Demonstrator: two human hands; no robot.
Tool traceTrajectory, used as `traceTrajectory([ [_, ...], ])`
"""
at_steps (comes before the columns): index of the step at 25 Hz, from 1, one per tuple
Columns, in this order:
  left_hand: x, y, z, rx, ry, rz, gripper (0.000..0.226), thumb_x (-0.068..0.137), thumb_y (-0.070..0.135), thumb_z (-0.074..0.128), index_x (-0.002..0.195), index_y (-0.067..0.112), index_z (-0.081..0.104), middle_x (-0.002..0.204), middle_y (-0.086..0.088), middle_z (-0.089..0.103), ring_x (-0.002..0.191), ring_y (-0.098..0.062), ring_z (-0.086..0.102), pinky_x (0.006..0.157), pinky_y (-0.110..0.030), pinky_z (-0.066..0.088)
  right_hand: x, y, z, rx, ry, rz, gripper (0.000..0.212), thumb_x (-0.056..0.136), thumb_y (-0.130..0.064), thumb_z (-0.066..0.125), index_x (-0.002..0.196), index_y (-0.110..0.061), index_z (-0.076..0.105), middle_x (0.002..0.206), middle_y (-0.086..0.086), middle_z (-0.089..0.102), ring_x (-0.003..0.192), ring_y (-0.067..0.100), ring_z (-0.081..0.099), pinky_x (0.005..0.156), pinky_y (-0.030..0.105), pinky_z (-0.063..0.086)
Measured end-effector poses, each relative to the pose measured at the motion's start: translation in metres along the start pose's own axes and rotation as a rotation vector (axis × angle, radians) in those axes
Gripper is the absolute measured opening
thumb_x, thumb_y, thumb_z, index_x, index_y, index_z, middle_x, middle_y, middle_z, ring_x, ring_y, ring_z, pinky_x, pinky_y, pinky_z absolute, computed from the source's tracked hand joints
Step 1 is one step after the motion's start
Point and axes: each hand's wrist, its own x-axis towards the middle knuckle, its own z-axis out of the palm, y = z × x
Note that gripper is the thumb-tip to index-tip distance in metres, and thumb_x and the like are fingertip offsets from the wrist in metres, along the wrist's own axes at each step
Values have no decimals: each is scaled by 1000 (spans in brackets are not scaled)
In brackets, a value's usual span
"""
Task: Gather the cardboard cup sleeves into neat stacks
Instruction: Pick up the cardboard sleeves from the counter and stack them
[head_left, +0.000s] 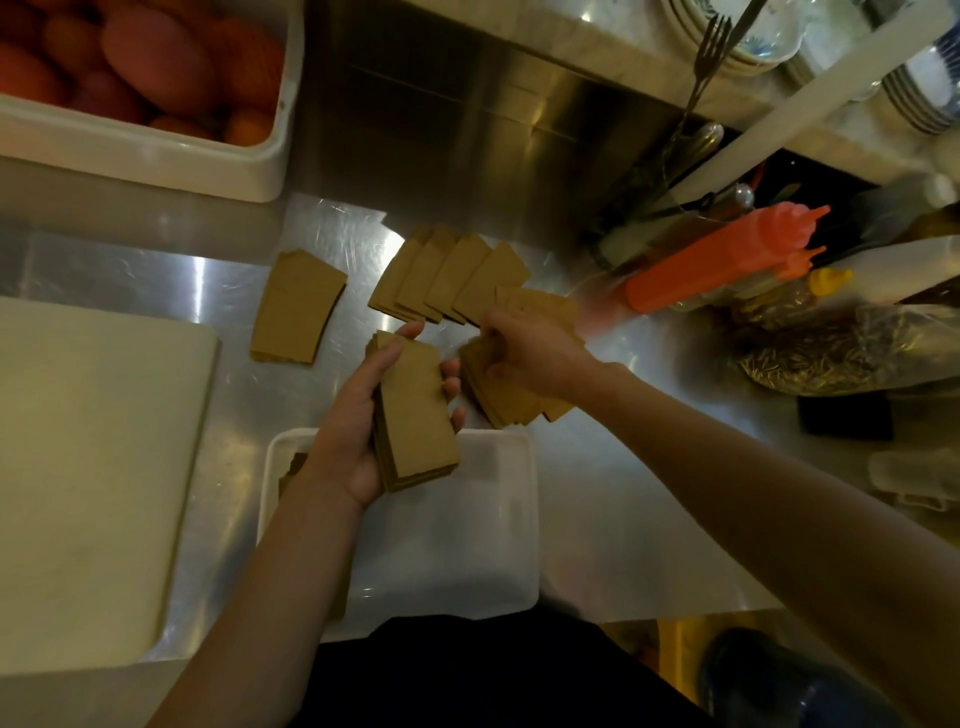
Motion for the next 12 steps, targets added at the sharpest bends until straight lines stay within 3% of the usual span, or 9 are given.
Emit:
traceTrajectory([
  [2, 0, 0, 1, 13, 18, -5, 40, 82, 37, 65, 120, 28, 62, 111, -17, 63, 90, -23, 63, 78, -42, 53, -11, 2, -10, 217, 1, 81, 33, 84, -18, 67, 113, -20, 51, 107, 0, 53, 99, 19, 53, 76, 26, 41],
  [6, -1, -1, 4, 41, 46, -16, 50, 76, 40, 71, 123, 29, 60, 113, -16, 63, 93, -24, 65, 80, -44, 53, -39, 4, -44, 418, 72, 216, 36, 92, -23, 60, 126, -21, 48, 118, -5, 53, 109, 12, 53, 90, 32, 46],
  [8, -1, -1, 4, 70, 58, -25, 52, 78, 44, 69, 126, 29, 59, 112, -15, 64, 95, -24, 65, 80, -44, 54, -56, -2, -67, 623, 117, 230, 25, 93, -22, 59, 117, -24, 49, 108, -4, 58, 98, 12, 59, 82, 32, 51],
  [12, -3, 0, 8, 114, 70, -51, 51, 87, 56, 54, 132, 32, 56, 109, -13, 67, 95, -24, 66, 76, -44, 57, -87, -28, -95, 862, 45, 182, 30, 91, -22, 61, 119, -24, 49, 108, -5, 57, 97, 13, 61, 73, 27, 52],
])
